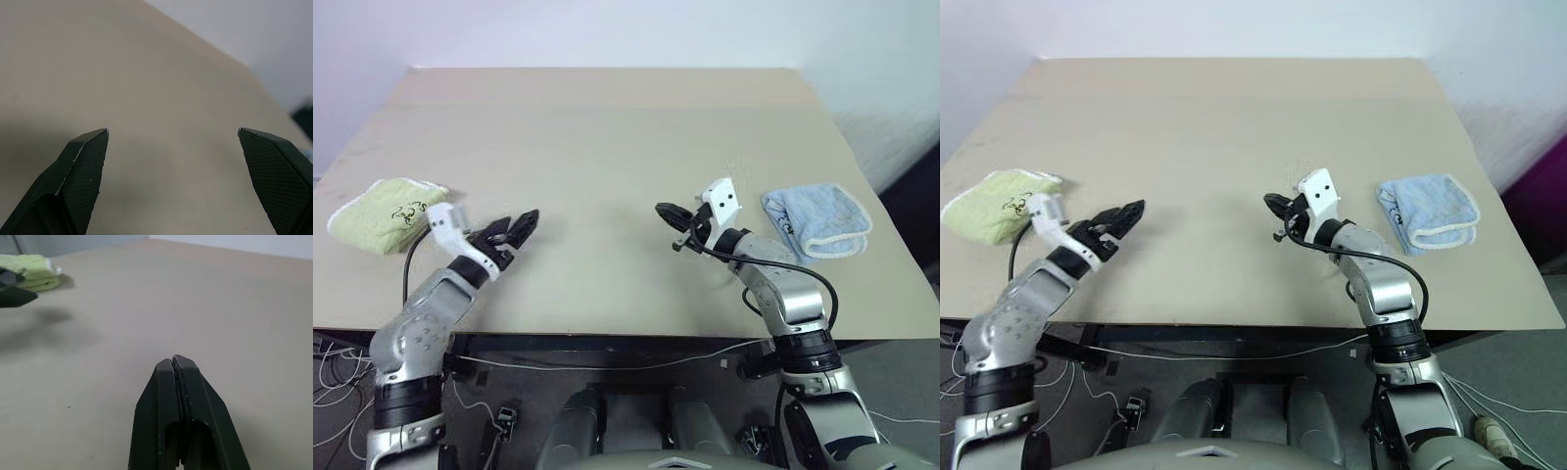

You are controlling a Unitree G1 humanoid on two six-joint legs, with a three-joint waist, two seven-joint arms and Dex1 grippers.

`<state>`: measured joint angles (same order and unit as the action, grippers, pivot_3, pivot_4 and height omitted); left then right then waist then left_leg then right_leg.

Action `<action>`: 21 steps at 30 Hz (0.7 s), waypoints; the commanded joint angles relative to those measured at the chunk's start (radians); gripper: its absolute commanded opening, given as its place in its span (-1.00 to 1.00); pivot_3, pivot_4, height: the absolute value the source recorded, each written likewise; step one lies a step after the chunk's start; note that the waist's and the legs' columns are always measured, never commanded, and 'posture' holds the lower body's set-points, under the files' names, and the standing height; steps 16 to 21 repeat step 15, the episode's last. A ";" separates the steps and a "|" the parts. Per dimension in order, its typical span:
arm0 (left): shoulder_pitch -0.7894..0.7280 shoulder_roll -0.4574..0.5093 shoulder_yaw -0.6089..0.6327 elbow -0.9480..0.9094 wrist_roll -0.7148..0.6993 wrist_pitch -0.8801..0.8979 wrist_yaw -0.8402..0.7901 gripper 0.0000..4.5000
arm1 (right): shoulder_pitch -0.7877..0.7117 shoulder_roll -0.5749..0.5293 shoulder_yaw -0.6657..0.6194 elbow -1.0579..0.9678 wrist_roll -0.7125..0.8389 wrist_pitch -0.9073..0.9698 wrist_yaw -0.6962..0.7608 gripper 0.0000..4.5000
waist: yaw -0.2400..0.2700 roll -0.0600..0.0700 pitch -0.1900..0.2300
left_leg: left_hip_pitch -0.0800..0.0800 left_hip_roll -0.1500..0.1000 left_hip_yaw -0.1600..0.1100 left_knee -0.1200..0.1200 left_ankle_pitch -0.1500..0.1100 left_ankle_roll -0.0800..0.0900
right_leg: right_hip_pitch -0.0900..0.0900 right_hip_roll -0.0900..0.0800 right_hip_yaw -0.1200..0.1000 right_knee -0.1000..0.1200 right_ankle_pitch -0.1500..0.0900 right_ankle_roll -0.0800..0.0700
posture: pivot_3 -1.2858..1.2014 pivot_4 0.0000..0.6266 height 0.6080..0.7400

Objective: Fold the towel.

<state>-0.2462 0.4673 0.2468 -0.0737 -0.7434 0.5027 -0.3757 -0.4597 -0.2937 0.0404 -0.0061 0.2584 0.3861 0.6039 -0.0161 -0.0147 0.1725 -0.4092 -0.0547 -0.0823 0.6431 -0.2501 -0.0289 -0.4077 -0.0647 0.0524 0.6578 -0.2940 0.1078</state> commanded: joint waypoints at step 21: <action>-0.058 0.047 -0.028 0.154 0.259 -0.277 -0.217 0.97 | 0.067 0.021 -0.041 -0.103 0.033 -0.009 -0.076 -1.00 | 0.001 0.000 0.000 | 0.000 0.000 0.000 -0.002 0.000 0.000 | 0.000 -0.002 0.000 -0.002 0.000 0.000 | 0.03 -0.52 1.00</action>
